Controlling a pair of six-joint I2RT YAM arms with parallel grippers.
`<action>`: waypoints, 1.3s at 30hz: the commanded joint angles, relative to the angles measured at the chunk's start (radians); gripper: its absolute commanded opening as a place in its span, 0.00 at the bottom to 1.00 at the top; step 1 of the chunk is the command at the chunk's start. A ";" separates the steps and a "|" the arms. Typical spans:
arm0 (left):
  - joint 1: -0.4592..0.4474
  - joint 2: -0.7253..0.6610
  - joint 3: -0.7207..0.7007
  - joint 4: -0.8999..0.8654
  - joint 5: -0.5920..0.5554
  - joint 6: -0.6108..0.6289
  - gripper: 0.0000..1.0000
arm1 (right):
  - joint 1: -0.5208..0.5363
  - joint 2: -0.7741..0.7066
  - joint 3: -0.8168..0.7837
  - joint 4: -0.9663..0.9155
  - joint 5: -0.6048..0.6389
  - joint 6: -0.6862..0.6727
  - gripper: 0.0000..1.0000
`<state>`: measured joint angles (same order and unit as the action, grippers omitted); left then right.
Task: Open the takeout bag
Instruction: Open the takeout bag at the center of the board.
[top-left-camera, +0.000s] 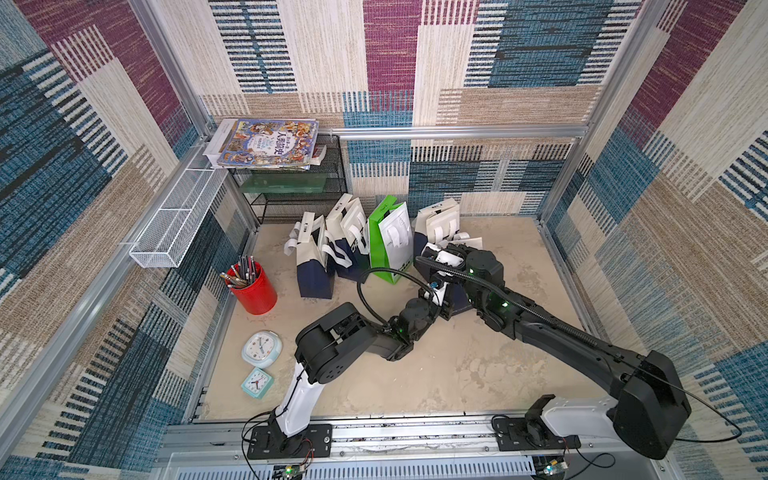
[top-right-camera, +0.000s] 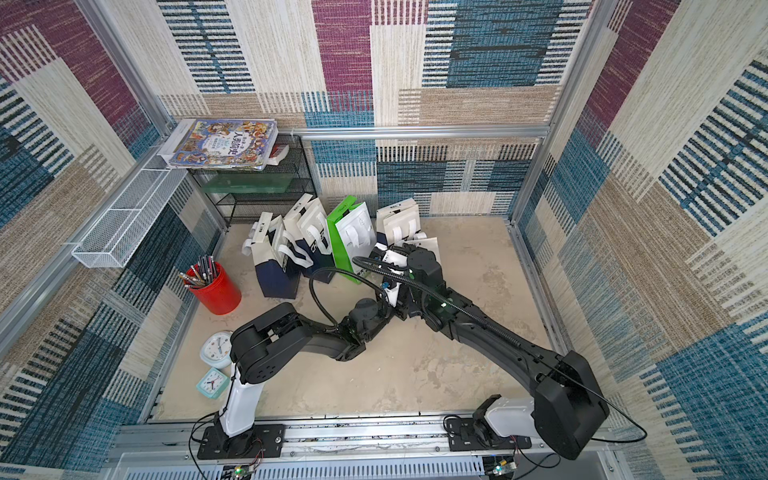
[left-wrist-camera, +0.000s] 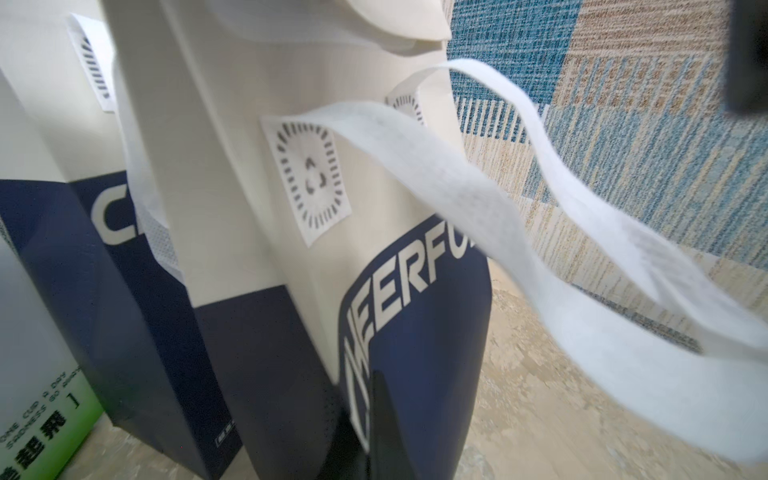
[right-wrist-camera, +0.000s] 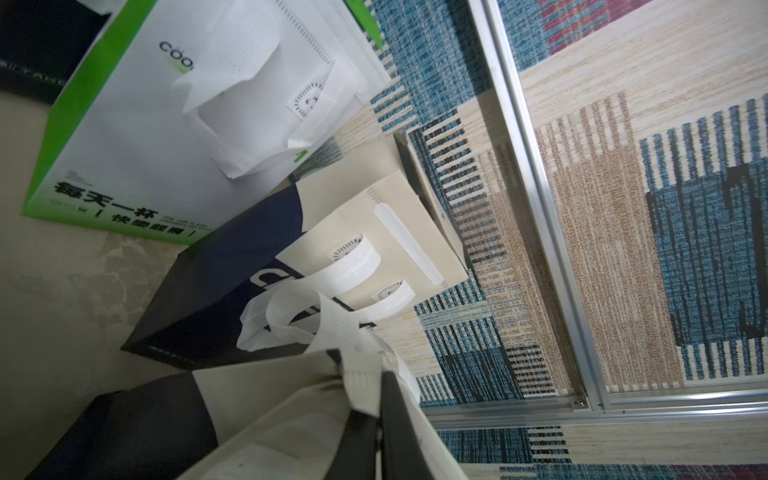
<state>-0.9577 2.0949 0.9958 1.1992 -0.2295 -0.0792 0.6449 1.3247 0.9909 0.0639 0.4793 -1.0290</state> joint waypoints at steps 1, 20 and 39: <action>-0.002 -0.002 0.003 -0.193 0.002 -0.022 0.00 | 0.021 0.034 0.100 -0.228 0.121 -0.007 0.00; -0.001 -0.019 0.070 -0.422 -0.073 0.047 0.00 | 0.053 0.225 0.440 -0.700 0.430 0.048 0.00; -0.003 -0.083 0.043 -0.428 -0.051 0.033 0.00 | -0.097 0.045 0.058 -0.081 0.191 0.268 0.00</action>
<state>-0.9615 2.0098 1.0489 0.9051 -0.2508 -0.0574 0.5545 1.3640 1.0584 -0.1020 0.6022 -0.7578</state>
